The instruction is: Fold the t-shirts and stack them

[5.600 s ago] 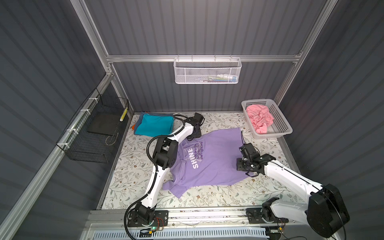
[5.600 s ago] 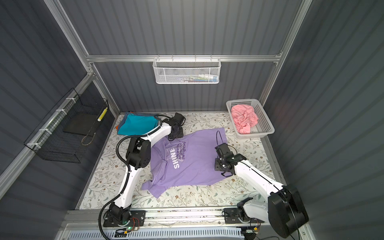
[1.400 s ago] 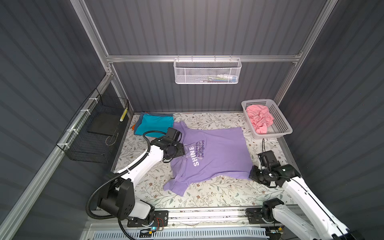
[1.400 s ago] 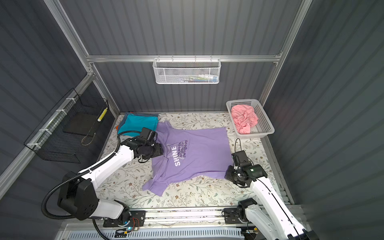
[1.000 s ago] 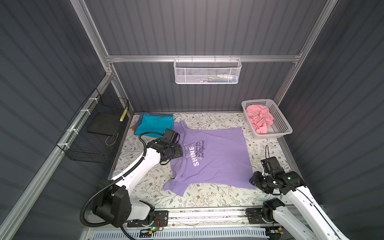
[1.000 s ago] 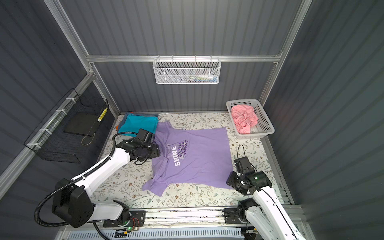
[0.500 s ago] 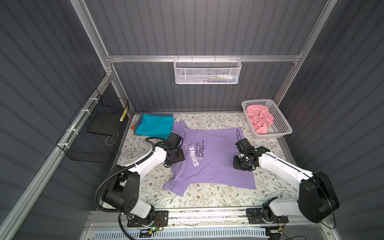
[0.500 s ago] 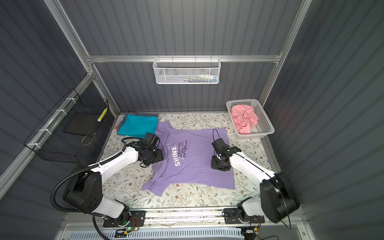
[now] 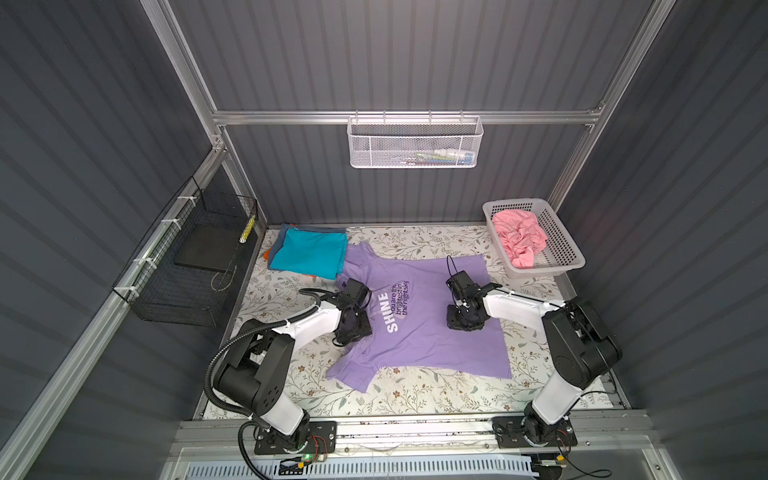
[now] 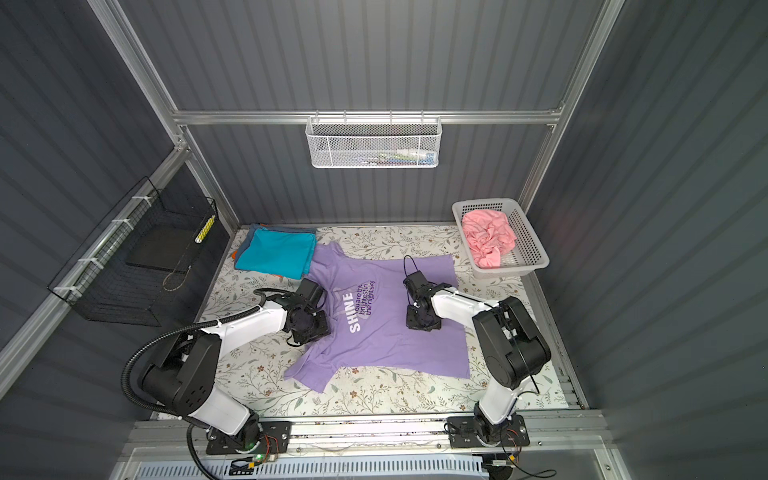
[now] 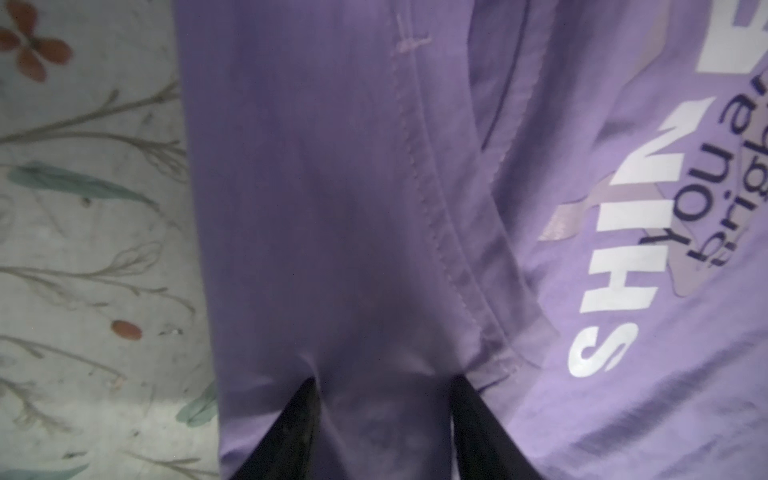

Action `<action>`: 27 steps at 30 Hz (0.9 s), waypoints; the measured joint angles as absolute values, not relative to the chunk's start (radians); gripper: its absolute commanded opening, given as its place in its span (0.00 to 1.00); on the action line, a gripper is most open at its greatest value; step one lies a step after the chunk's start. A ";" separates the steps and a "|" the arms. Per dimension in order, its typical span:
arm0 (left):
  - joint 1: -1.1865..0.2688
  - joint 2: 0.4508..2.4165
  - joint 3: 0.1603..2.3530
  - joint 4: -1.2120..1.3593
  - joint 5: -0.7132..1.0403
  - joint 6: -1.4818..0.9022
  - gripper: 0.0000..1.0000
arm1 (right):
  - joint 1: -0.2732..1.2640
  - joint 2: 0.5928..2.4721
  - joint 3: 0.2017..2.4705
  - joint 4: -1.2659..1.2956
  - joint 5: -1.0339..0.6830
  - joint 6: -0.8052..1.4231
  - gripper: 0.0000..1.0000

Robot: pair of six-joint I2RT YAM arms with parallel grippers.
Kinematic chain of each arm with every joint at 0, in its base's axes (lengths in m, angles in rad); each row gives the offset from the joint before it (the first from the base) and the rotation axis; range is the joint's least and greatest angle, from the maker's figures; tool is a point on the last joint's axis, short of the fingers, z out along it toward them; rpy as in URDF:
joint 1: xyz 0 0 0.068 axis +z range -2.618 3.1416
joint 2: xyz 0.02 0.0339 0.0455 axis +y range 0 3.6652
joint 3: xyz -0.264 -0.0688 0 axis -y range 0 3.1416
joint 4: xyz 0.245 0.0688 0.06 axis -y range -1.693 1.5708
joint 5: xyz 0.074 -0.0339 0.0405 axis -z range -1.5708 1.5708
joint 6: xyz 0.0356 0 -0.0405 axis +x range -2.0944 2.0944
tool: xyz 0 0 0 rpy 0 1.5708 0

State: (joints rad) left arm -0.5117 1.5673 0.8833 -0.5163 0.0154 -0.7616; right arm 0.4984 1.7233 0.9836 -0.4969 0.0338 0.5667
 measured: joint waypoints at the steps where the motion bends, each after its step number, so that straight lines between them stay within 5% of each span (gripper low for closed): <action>1: -0.513 1.553 0.884 -0.522 0.015 -0.764 0.61 | 0.498 1.723 0.984 -0.496 0.034 0.567 0.15; 10: -0.661 1.494 1.043 -0.632 -0.102 -0.760 0.61 | 0.498 1.724 0.983 -0.493 0.033 0.567 0.17; 18: -0.693 1.633 1.079 -0.762 -0.252 -0.760 0.56 | 0.500 1.724 0.983 -0.492 0.034 0.563 0.18; 24: -0.706 1.676 1.080 -0.819 -0.296 -0.768 0.01 | 0.500 1.726 0.983 -0.490 0.033 0.560 0.19; 27: -0.706 1.672 1.081 -0.842 -0.316 -0.776 0.00 | 0.500 1.731 0.987 -0.490 0.033 0.559 0.19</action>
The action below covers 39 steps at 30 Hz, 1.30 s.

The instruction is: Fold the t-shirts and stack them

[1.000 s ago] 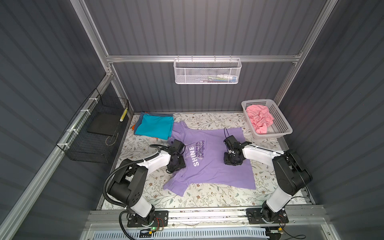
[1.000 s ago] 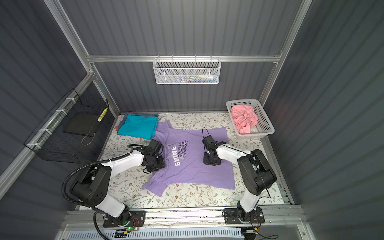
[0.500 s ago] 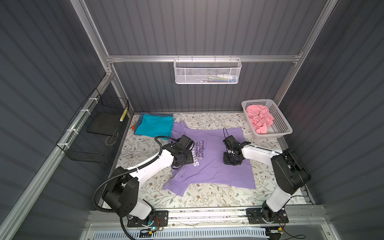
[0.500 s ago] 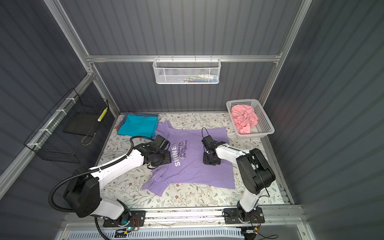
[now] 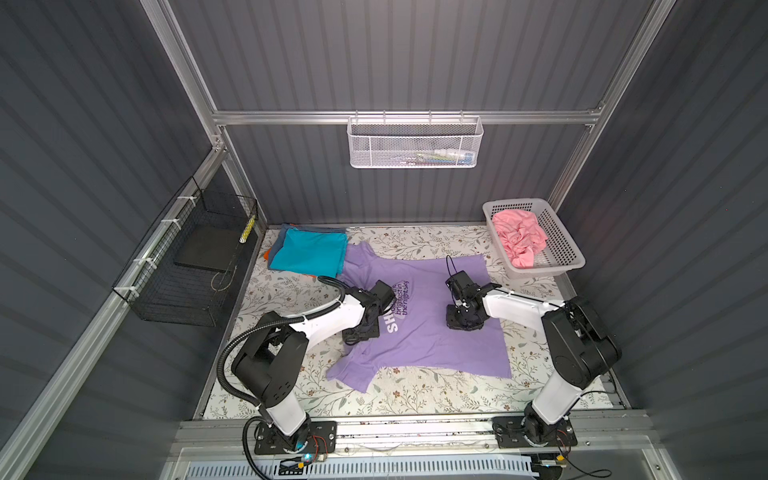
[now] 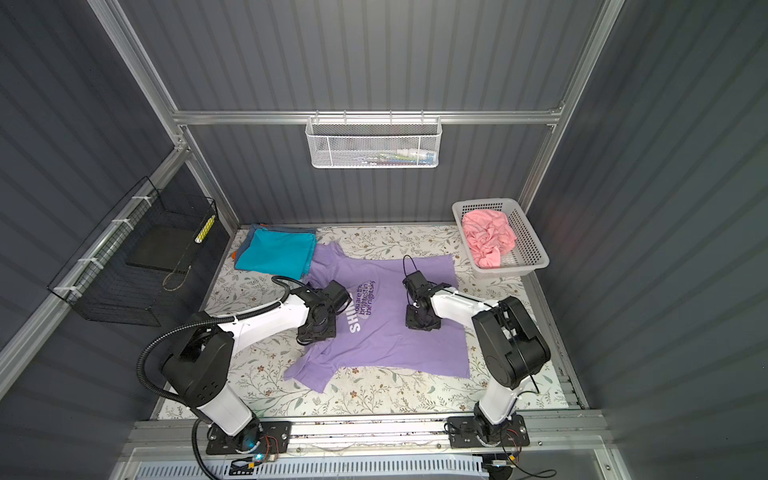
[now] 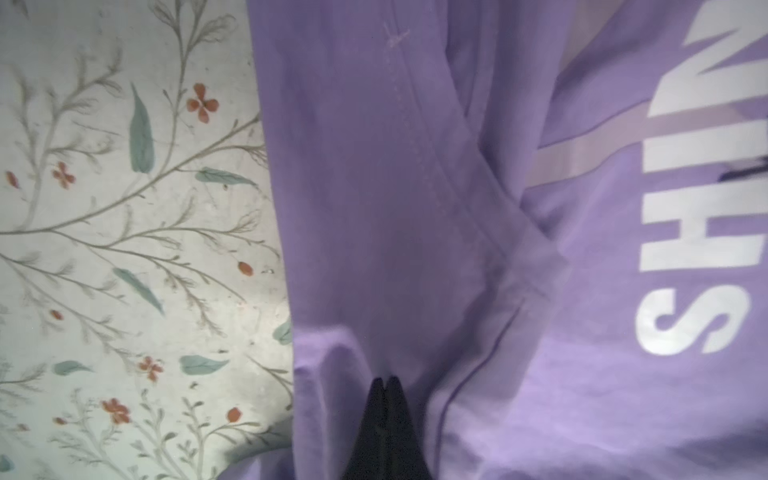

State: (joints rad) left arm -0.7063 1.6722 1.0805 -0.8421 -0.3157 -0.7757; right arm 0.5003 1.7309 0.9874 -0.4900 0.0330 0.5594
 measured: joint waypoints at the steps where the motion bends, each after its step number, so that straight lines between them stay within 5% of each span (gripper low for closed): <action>1: -0.706 1.666 1.081 -0.851 -0.323 -0.779 0.00 | 0.500 1.735 0.991 -0.489 0.033 0.560 0.19; 9: -0.706 1.433 1.018 -0.949 -0.422 -0.865 0.00 | 0.500 1.744 1.000 -0.473 0.034 0.556 0.19; 10: -0.706 1.404 0.997 -0.959 -0.427 -0.878 0.06 | 0.499 1.744 1.000 -0.473 0.034 0.554 0.19; 11: -0.706 1.378 0.973 -0.966 -0.427 -0.886 0.22 | 0.498 1.744 1.000 -0.473 0.033 0.552 0.19; 15: -0.706 1.340 0.933 -0.948 -0.400 -0.899 0.45 | 0.497 1.744 1.000 -0.471 0.031 0.548 0.19; 26: -0.767 1.454 0.936 -0.810 -0.317 -0.886 0.66 | 0.495 1.744 0.994 -0.455 0.024 0.550 0.19; 28: -0.777 1.486 0.934 -0.797 -0.315 -0.890 0.52 | 0.494 1.744 0.994 -0.455 0.023 0.550 0.19; 30: -0.782 1.517 0.927 -0.786 -0.315 -0.896 0.13 | 0.493 1.744 0.994 -0.455 0.022 0.550 0.19; 31: -0.782 1.529 0.923 -0.784 -0.316 -0.896 0.04 | 0.493 1.744 0.994 -0.455 0.022 0.550 0.19; 39: -0.782 1.517 0.919 -0.850 -0.381 -0.929 0.00 | 0.492 1.744 0.992 -0.453 0.022 0.550 0.19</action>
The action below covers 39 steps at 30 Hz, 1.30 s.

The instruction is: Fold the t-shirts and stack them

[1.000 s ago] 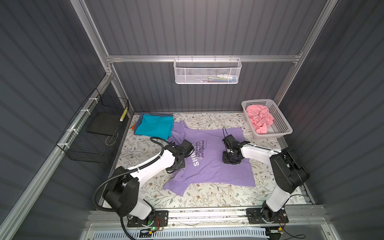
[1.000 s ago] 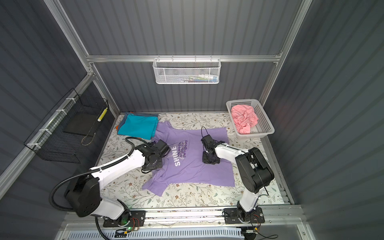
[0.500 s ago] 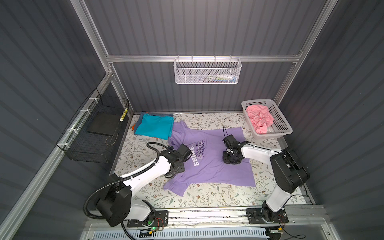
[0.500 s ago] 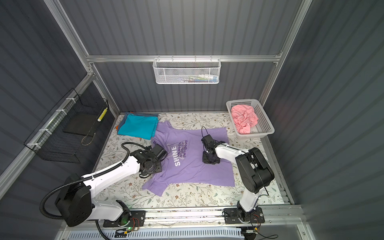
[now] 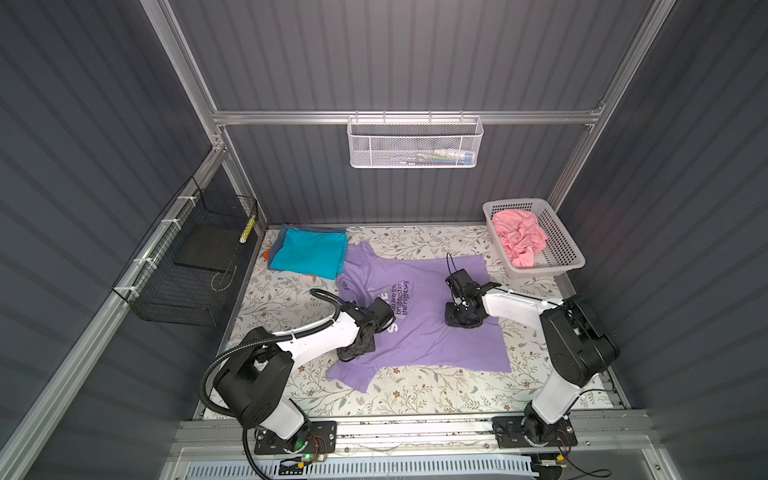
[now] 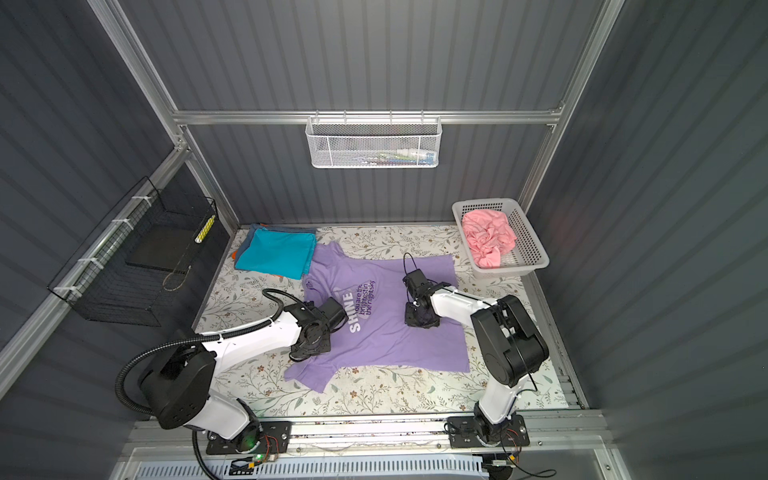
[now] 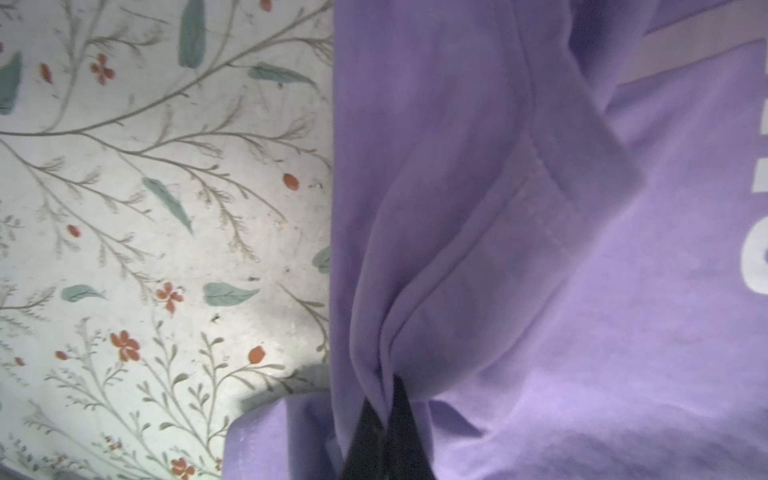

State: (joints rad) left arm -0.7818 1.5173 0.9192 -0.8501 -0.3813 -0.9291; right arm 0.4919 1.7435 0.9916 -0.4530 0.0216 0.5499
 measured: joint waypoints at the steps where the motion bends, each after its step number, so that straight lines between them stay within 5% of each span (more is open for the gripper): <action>1: -0.782 1.496 0.919 -0.866 -0.395 -0.938 0.00 | 0.492 1.743 0.990 -0.451 0.022 0.551 0.19; 10: -0.699 1.214 0.669 -0.899 -0.408 -1.122 0.02 | 0.487 1.738 0.982 -0.441 0.011 0.561 0.19; 13: -0.642 1.093 0.559 -0.891 -0.367 -1.187 0.41 | 0.482 1.734 0.976 -0.429 0.000 0.561 0.19; 17: -0.612 0.990 0.513 -0.931 -0.361 -1.237 0.62 | 0.466 1.714 0.946 -0.399 -0.021 0.568 0.20; 25: -0.612 1.073 0.737 -0.979 -0.406 -1.176 0.63 | 0.390 1.623 0.836 -0.347 -0.035 0.588 0.21; 28: -0.612 1.168 0.823 -0.926 -0.413 -1.107 0.70 | 0.371 1.577 0.789 -0.342 -0.039 0.608 0.21; 39: -0.595 1.562 0.999 -0.683 -0.418 -0.876 0.66 | 0.368 1.468 0.753 -0.407 -0.049 0.655 0.21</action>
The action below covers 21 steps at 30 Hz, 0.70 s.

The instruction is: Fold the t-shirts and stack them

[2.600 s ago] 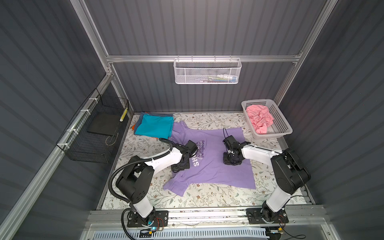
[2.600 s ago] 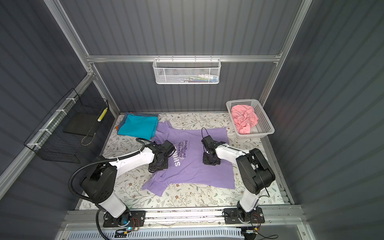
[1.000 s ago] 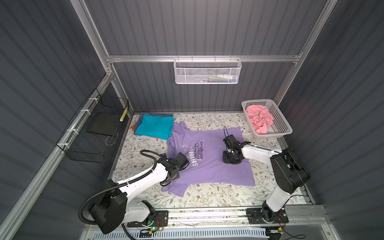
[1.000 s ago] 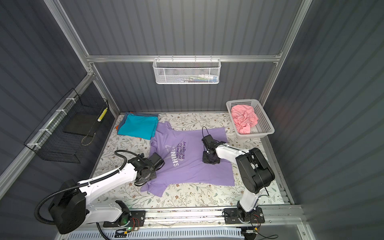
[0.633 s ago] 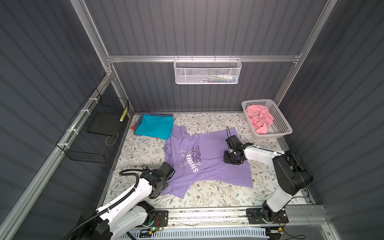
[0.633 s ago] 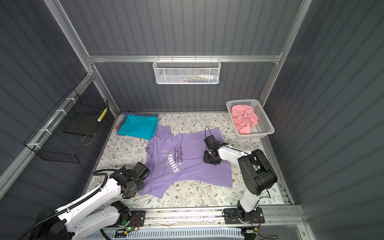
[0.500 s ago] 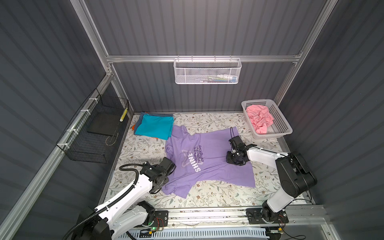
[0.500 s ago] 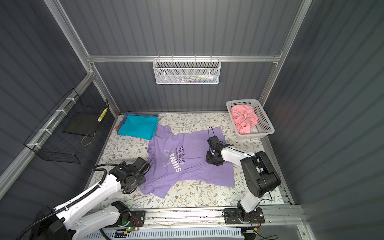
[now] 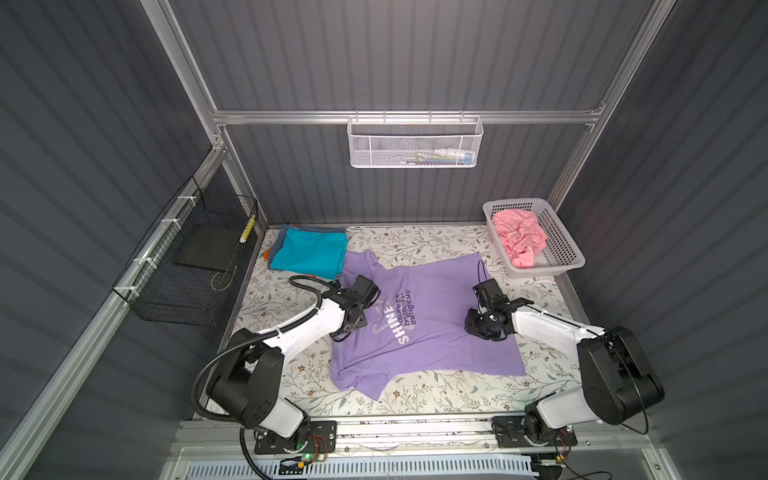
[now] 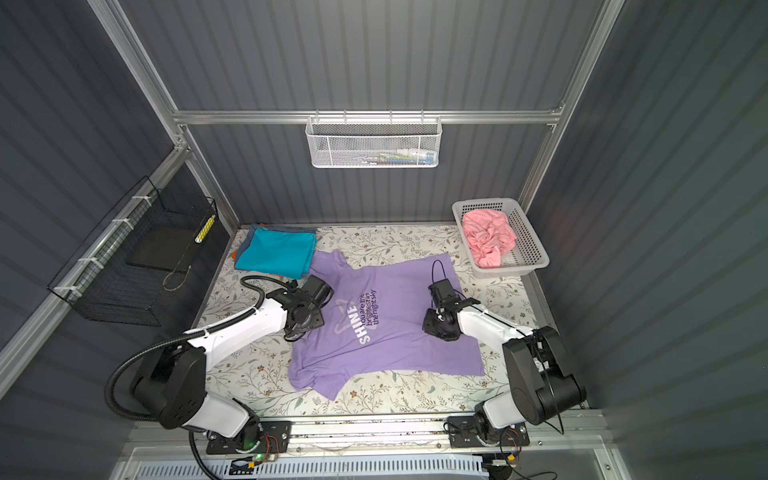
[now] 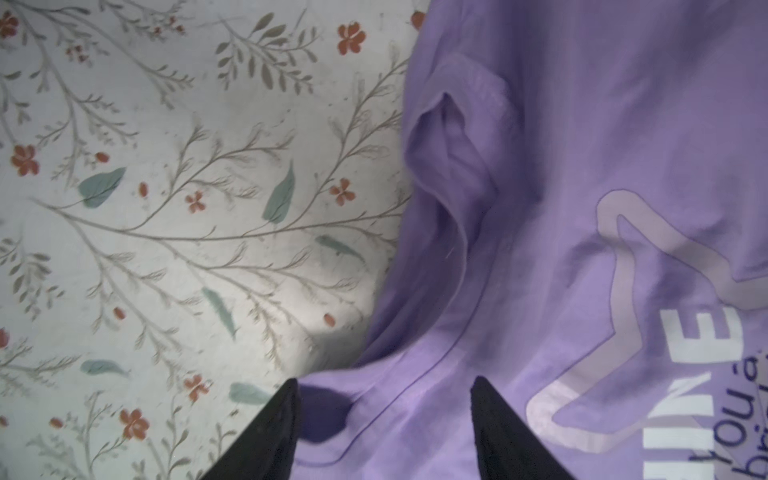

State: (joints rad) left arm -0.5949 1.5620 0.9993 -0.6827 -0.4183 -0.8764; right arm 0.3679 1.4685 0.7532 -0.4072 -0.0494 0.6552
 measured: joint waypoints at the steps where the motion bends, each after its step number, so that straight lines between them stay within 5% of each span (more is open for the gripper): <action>1: -0.591 1.581 1.005 -0.665 -0.416 -0.863 0.65 | 0.368 1.469 0.756 -0.408 -0.051 0.656 0.21; 8: -0.544 1.718 1.067 -0.588 -0.389 -0.788 0.19 | 0.368 1.498 0.767 -0.412 -0.068 0.672 0.22; 12: -0.480 1.768 1.069 -0.570 -0.358 -0.761 0.02 | 0.368 1.498 0.767 -0.413 -0.063 0.674 0.22; 21: -0.329 1.711 1.065 -0.566 -0.339 -0.713 0.00 | 0.367 1.498 0.767 -0.413 -0.042 0.678 0.22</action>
State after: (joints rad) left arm -0.3290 1.7107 1.0645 -0.5655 -0.3393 -0.7132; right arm 0.3672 1.4982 0.7666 -0.4129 -0.0418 0.6781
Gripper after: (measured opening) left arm 0.048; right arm 0.221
